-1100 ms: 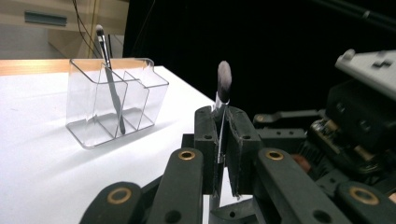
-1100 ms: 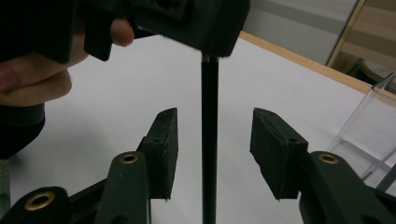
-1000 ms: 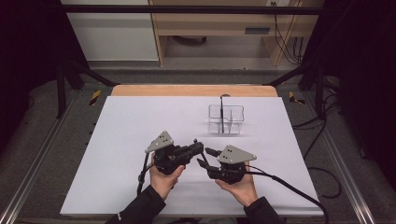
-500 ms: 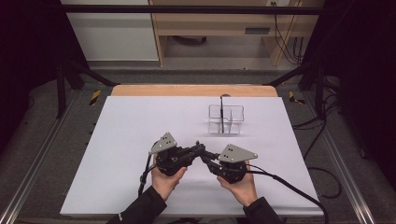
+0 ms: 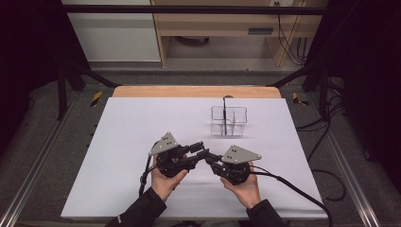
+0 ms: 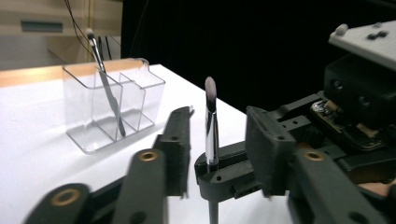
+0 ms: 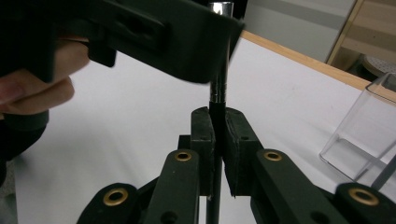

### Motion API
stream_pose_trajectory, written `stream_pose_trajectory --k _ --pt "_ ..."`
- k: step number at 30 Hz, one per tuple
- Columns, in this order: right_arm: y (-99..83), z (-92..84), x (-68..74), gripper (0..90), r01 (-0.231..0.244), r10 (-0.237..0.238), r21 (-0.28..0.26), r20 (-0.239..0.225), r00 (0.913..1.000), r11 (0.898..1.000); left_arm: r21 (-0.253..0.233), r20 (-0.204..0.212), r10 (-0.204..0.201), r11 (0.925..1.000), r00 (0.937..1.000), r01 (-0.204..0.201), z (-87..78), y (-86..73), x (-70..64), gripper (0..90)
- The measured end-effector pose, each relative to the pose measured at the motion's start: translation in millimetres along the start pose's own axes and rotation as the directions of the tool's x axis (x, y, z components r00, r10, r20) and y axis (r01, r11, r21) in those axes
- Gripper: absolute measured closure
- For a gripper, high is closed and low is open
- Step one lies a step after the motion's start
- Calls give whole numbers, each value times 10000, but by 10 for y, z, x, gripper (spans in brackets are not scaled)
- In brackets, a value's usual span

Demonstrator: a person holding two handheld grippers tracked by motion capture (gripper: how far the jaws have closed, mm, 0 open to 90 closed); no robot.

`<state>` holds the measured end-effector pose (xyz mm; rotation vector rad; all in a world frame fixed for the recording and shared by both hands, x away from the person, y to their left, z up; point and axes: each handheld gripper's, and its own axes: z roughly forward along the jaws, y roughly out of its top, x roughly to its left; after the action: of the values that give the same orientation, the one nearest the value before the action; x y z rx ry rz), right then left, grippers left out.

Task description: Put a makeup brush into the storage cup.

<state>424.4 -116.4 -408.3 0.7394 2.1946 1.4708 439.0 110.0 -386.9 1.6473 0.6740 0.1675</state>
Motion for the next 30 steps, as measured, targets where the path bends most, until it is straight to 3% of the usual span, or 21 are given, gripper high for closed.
stream_pose_trajectory --k 6,14,24,30 --pt "1 -37 -63 834 -177 178 -55 241 9996 9998 93 -55 33 10000 10000 -32 -115 36 72 434" --pt "4 -92 -142 834 -359 366 -134 518 9980 9993 299 -192 108 9995 9998 -102 -285 59 187 322" --pt "25 -239 -269 834 -585 620 -431 862 9943 9974 543 -799 271 9983 9964 -228 -533 8 347 225" --pt "29 -340 -355 834 -759 825 -639 1077 9908 9951 583 -1276 296 9980 9914 -223 -687 -49 450 187"
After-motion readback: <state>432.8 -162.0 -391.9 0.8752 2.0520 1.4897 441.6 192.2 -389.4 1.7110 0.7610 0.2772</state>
